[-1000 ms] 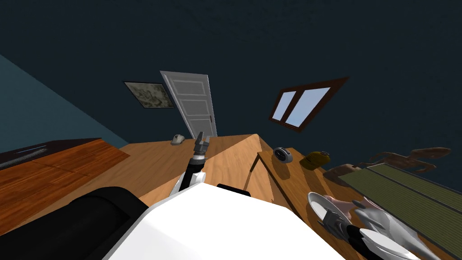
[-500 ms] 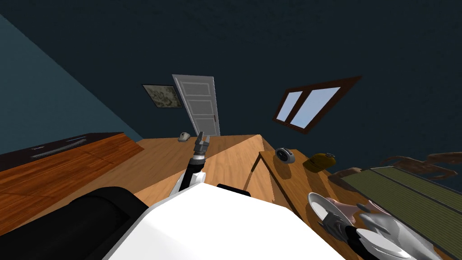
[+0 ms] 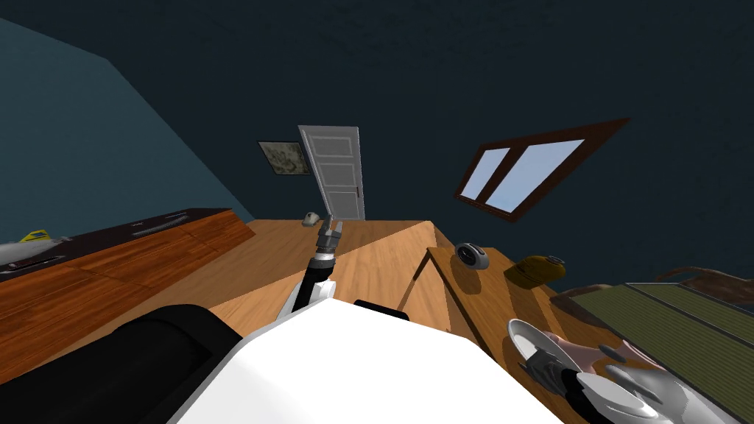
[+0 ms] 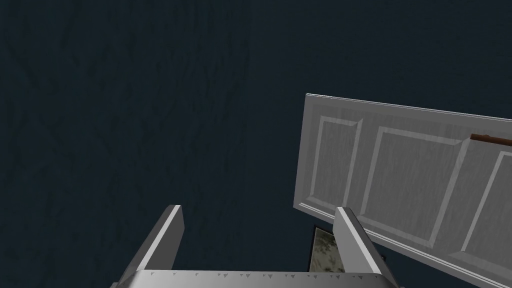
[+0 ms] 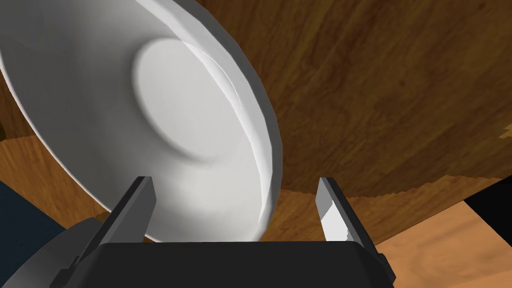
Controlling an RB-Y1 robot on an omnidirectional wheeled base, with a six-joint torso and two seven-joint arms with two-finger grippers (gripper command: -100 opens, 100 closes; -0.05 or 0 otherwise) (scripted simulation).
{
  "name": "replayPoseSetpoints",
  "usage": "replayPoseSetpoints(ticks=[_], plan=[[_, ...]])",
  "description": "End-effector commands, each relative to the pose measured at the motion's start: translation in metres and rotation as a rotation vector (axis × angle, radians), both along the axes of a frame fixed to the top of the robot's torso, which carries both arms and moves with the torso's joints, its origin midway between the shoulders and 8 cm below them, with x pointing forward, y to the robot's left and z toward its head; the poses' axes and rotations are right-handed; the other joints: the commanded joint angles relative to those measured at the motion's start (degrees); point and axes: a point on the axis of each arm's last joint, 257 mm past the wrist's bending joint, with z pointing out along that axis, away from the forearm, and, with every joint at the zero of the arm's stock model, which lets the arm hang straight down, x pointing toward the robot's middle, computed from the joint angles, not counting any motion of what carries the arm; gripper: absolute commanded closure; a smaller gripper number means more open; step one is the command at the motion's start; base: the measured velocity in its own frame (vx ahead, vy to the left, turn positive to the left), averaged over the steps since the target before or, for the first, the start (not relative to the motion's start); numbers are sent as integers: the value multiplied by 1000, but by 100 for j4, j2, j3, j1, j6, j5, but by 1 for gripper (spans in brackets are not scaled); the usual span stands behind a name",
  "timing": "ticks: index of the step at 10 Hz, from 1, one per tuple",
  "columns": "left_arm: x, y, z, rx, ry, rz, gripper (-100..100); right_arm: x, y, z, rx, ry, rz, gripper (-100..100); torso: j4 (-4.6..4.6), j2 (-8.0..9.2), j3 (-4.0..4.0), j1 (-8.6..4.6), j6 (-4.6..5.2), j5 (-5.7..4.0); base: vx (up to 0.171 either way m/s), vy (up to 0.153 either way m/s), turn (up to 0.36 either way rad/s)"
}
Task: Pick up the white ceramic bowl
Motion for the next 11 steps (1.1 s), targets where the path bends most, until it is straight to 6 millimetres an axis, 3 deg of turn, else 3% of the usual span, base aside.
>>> replayPoseSetpoints(ticks=[1,4,5,9,10,11], plan=[[0,0,0,0,0,0,0,-1,-1,0,1,-4,-19,-100,0,0,0,0,0,0,-68,-20,94],[0,0,0,0,0,0,0,-2,-1,-2,-1,-6,-39,-100,0,-2,-1,-6,5,-1,-65,-20,99],[0,0,0,0,0,0,0,-2,-2,-2,-1,-7,-42,100,-3,-14,-7,-2,6,0,-6,-2,-2],[0,0,0,0,0,0,0,-2,-1,-2,1,-7,-44,100,-7,-32,-18,5,2,5,-1,1,-2],[0,0,0,0,0,0,0,-2,-1,-2,1,-7,-44,0,-7,-32,-18,7,1,7,0,0,0],[0,0,0,0,0,0,0,-1,-1,0,1,-4,-19,100,-6,-32,-18,9,1,8,71,9,-173]])
